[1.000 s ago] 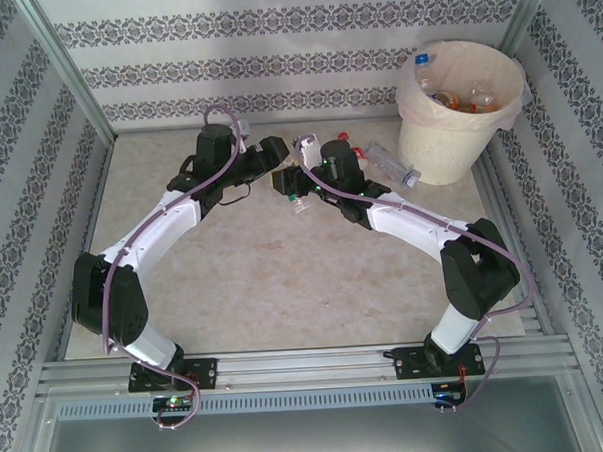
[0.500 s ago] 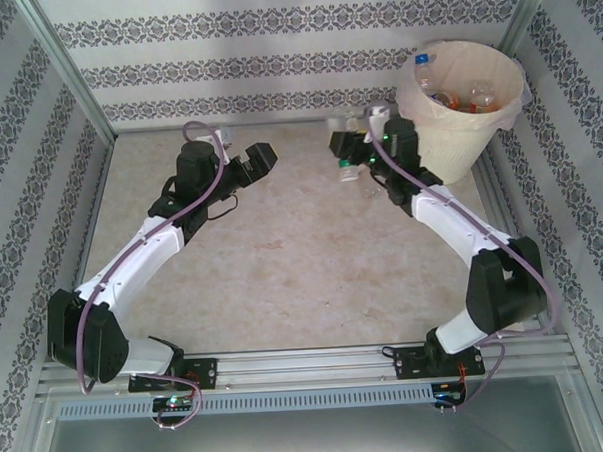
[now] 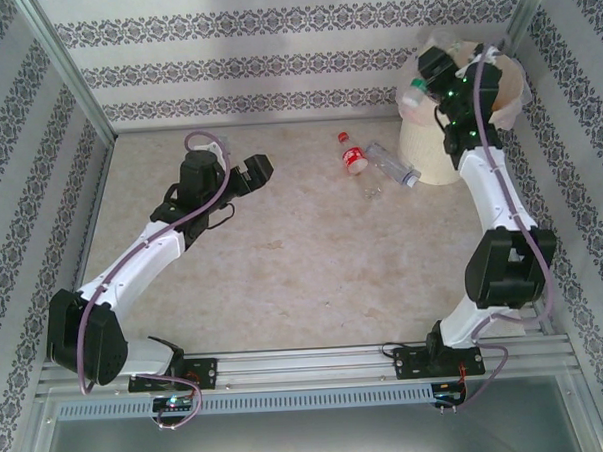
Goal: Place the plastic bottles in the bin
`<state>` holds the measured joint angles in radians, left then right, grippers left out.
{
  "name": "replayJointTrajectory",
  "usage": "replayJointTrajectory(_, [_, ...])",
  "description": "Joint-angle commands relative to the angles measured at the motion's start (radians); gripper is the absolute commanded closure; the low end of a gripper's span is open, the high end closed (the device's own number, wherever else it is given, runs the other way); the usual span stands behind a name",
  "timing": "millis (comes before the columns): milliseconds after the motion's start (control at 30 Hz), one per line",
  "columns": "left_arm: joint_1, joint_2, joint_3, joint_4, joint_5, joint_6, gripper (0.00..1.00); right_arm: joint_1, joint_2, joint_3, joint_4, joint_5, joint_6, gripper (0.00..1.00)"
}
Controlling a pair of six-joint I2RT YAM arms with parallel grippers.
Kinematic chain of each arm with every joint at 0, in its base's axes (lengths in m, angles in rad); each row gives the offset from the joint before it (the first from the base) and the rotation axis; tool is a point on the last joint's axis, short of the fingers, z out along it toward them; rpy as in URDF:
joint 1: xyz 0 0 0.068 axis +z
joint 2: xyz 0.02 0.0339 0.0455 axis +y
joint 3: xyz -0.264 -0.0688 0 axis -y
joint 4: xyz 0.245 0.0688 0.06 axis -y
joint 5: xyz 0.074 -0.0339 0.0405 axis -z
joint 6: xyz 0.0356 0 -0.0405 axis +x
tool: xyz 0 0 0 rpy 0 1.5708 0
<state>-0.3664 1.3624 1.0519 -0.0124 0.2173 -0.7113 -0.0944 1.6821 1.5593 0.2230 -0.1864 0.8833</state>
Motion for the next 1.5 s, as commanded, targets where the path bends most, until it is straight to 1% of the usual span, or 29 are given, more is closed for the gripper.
replayJointTrajectory(0, [-0.004, 0.0, -0.016, -0.028, -0.035, 0.026, 0.0, -0.029, 0.079, 0.09, 0.017, 0.09, 0.173, 0.51])
replayJointTrajectory(100, [-0.004, -0.007, -0.023, -0.042, -0.047, 0.027, 0.0, -0.039, 0.146, 0.167, 0.007, 0.155, 0.199, 0.52])
replayJointTrajectory(300, [-0.003, -0.024, -0.029, -0.069, -0.078, 0.041, 0.0, -0.048, 0.239, 0.301, -0.03, 0.234, 0.211, 0.5])
replayJointTrajectory(400, [-0.003, -0.023, -0.029, -0.07, -0.083, 0.039, 0.0, -0.048, 0.253, 0.302, -0.038, 0.327, 0.23, 0.48])
replayJointTrajectory(500, [-0.005, -0.011, -0.025, -0.066, -0.079, 0.03, 0.0, -0.055, 0.27, 0.282, -0.024, 0.434, 0.284, 0.47])
replayJointTrajectory(600, [-0.003, 0.003, -0.019, -0.064, -0.067, 0.02, 0.0, -0.063, 0.311, 0.315, -0.03, 0.471, 0.336, 0.47])
replayJointTrajectory(667, [-0.004, 0.008, -0.019, -0.058, -0.058, 0.011, 0.0, -0.065, 0.343, 0.361, -0.053, 0.49, 0.348, 0.45])
replayJointTrajectory(733, [-0.004, 0.011, -0.021, -0.057, -0.056, 0.006, 0.0, -0.064, 0.366, 0.402, -0.099, 0.524, 0.356, 0.4])
replayJointTrajectory(800, [-0.004, 0.01, -0.022, -0.058, -0.061, 0.003, 0.0, -0.06, 0.375, 0.416, -0.139, 0.567, 0.371, 0.29])
replayJointTrajectory(833, [-0.004, 0.01, -0.022, -0.061, -0.063, 0.002, 0.0, -0.059, 0.378, 0.427, -0.166, 0.583, 0.372, 0.21])
replayJointTrajectory(867, [-0.004, 0.01, -0.023, -0.061, -0.063, 0.002, 0.0, -0.059, 0.379, 0.441, -0.204, 0.597, 0.379, 0.02])
replayJointTrajectory(933, [-0.004, 0.009, -0.022, -0.062, -0.065, 0.003, 0.0, -0.06, 0.374, 0.446, -0.226, 0.607, 0.368, 0.02])
replayJointTrajectory(1200, [-0.004, 0.012, -0.03, -0.052, -0.059, -0.005, 0.0, -0.056, 0.324, 0.432, -0.24, 0.539, 0.286, 0.02])
replayJointTrajectory(1333, [-0.004, 0.011, -0.041, -0.047, -0.059, -0.009, 0.0, -0.031, 0.288, 0.404, -0.228, 0.542, 0.196, 0.02])
replayJointTrajectory(1467, [-0.003, 0.01, -0.044, -0.047, -0.059, -0.008, 0.0, 0.002, 0.262, 0.385, -0.199, 0.53, 0.068, 0.02])
